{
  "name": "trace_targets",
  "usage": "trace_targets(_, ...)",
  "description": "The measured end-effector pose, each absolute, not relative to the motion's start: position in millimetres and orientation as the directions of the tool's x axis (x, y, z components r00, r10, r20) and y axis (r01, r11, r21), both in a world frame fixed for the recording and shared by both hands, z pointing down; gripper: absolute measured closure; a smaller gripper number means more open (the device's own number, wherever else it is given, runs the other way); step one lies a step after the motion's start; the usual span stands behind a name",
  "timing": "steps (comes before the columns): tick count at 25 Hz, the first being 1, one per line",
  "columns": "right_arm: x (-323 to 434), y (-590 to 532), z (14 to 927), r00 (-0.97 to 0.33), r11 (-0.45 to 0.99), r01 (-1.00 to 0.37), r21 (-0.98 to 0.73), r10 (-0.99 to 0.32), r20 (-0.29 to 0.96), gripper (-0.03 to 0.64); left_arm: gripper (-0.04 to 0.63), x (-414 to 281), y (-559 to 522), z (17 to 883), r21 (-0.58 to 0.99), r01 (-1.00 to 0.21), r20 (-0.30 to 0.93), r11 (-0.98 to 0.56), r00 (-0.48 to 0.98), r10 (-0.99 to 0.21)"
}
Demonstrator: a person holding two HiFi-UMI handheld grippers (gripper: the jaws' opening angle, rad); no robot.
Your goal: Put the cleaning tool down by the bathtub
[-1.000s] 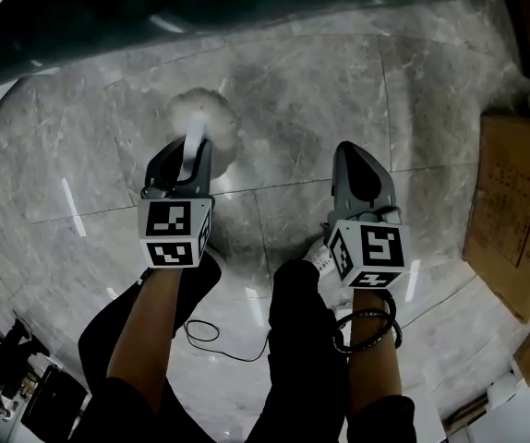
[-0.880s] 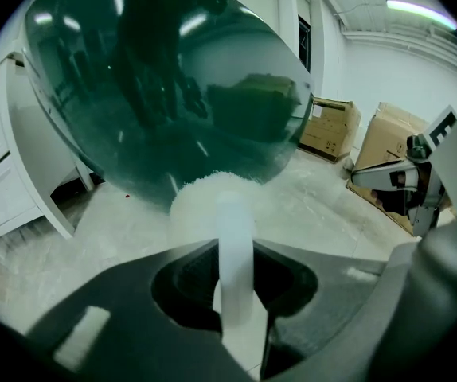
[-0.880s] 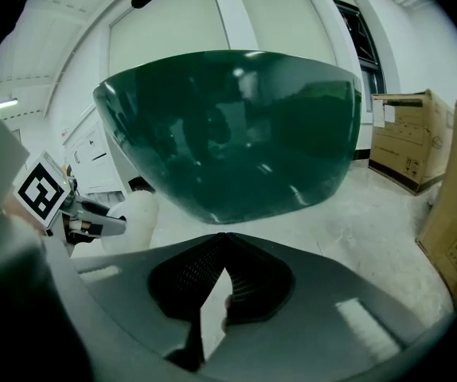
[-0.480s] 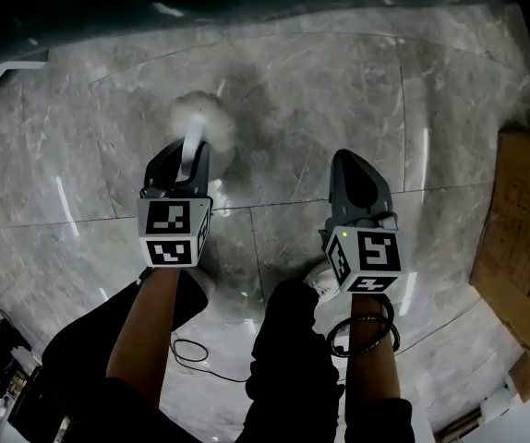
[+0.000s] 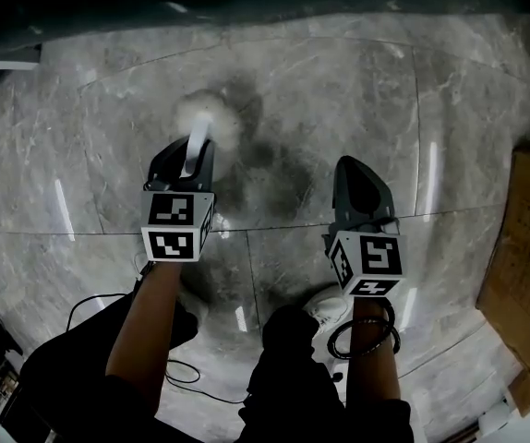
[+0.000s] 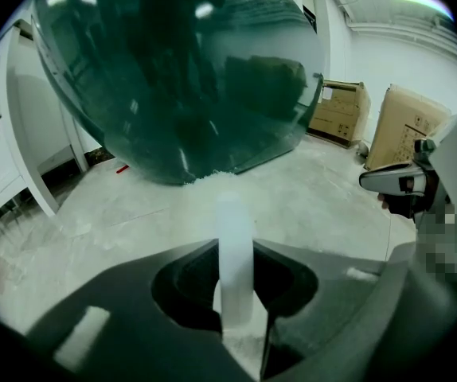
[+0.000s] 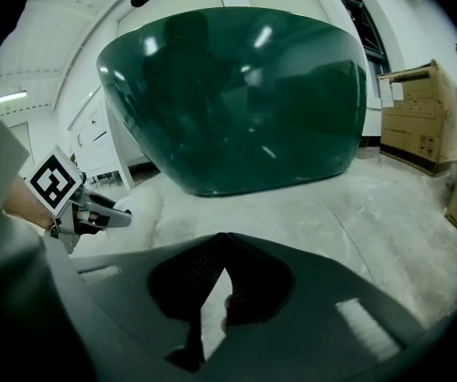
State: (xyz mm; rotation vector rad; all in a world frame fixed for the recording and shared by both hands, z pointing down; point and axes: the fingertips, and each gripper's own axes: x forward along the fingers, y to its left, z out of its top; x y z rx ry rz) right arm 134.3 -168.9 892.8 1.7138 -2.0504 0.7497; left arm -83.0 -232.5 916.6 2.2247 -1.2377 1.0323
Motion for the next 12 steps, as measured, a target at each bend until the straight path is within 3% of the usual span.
trace_targets(12,144.0,-176.7,926.8,-0.201,0.121,-0.977,-0.176,-0.801,0.564,0.6,0.508,-75.0,-245.6,941.3,-0.028,-0.853,0.744,-0.522,0.331,-0.581)
